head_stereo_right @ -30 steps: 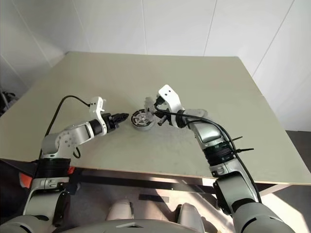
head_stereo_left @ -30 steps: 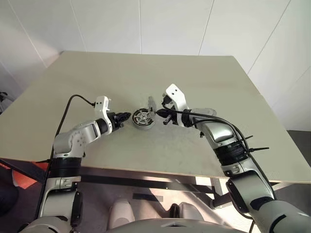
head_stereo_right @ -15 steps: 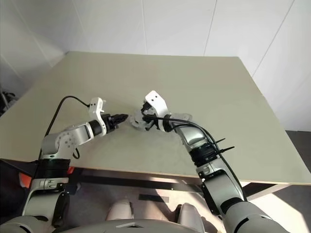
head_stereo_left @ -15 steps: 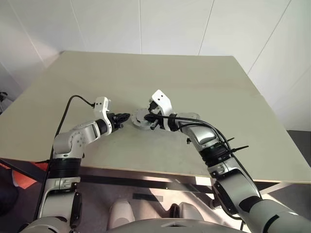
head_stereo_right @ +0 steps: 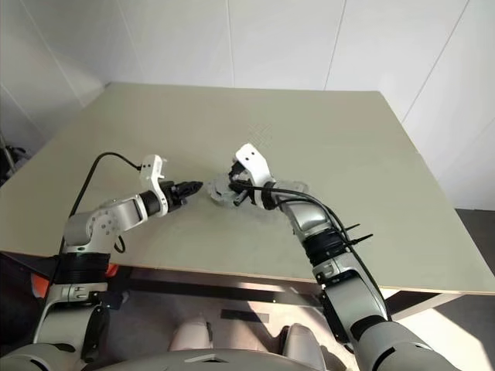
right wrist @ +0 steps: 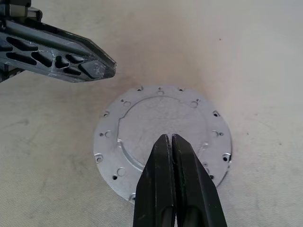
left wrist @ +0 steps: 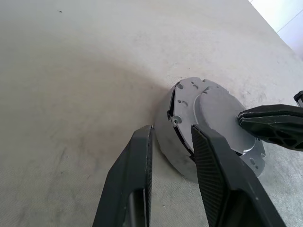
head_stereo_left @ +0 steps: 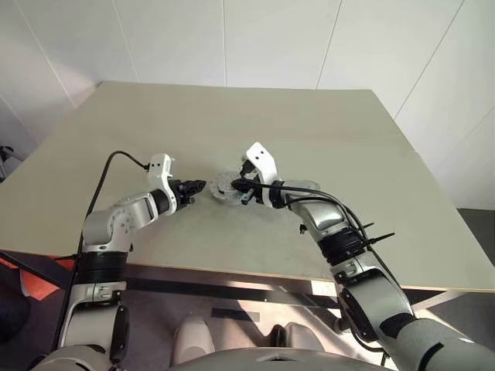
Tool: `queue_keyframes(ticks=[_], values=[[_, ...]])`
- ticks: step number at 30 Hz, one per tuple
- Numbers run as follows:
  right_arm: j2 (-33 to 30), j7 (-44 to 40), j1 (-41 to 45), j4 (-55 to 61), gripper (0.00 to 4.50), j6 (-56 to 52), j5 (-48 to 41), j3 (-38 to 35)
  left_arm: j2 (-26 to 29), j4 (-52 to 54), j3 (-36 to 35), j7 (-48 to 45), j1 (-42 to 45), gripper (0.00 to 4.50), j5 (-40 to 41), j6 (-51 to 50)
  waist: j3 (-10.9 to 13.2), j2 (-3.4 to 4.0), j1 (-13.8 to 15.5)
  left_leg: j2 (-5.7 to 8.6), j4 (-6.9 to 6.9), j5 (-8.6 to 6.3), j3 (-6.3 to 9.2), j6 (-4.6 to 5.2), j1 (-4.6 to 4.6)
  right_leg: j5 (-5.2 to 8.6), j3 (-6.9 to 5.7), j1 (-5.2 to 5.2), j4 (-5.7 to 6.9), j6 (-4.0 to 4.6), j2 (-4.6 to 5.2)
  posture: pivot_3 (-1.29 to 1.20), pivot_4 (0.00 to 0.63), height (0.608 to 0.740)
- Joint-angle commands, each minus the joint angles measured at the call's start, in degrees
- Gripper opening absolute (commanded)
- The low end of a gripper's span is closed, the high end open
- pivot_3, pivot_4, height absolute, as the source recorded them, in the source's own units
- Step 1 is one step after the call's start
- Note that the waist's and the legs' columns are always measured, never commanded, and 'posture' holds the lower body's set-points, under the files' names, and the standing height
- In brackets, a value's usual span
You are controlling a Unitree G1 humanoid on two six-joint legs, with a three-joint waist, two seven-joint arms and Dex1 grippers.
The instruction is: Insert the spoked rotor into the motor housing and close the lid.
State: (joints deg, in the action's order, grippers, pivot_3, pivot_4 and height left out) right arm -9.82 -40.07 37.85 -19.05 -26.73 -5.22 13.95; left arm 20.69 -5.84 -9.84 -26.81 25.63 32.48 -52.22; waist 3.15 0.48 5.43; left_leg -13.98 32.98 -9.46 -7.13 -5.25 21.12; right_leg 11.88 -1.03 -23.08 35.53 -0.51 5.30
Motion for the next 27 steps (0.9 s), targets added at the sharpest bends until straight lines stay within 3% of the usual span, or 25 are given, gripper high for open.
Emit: queue_keyframes(ticks=[1, 4, 12, 27], values=[[-0.3, -4.2, 1.8, 4.3, 0.08, 2.0, -1.6, 0.5, 3.1, 1.4, 0.2, -2.6, 1.3, 1.38, -1.3, 2.9, 0.0, 0.00, -0.1, -0.01, -0.02, 0.00, 0.00, 0.00, 0.01, 0.00, -0.01, -0.01, -0.02, 0.00, -0.01, 0.00, 0.000, 0.740], [-0.7, -7.0, 0.9, 4.9, 0.68, 3.0, -1.4, 1.9, 6.0, 0.9, 2.1, -4.7, 0.8, 1.38, -3.7, 4.8, 0.0, 0.00, -0.1, -0.02, -0.13, 0.00, 0.00, 0.00, 0.00, 0.00, -0.02, -0.02, -0.12, 0.00, -0.04, 0.00, 0.000, 0.740], [0.2, -3.7, 2.3, -2.3, 3.44, 7.3, 3.2, 3.4, 9.6, 0.5, 3.1, -9.0, -0.5, 1.38, -5.5, 7.5, 0.0, 0.01, 0.0, -0.01, -0.13, -0.01, 0.00, 0.01, 0.01, 0.00, -0.05, 0.00, -0.13, 0.00, 0.00, 0.00, 0.000, 0.740], [2.4, -1.0, 5.3, -12.1, 3.44, 12.4, 4.3, 1.3, 6.2, 3.3, 4.2, -7.7, -3.0, 1.38, -6.1, 7.2, 0.0, 0.00, -0.1, -0.02, -0.12, -0.03, 0.00, 0.05, 0.00, 0.00, -0.05, 0.00, -0.08, 0.01, 0.00, 0.00, 0.000, 0.740]])
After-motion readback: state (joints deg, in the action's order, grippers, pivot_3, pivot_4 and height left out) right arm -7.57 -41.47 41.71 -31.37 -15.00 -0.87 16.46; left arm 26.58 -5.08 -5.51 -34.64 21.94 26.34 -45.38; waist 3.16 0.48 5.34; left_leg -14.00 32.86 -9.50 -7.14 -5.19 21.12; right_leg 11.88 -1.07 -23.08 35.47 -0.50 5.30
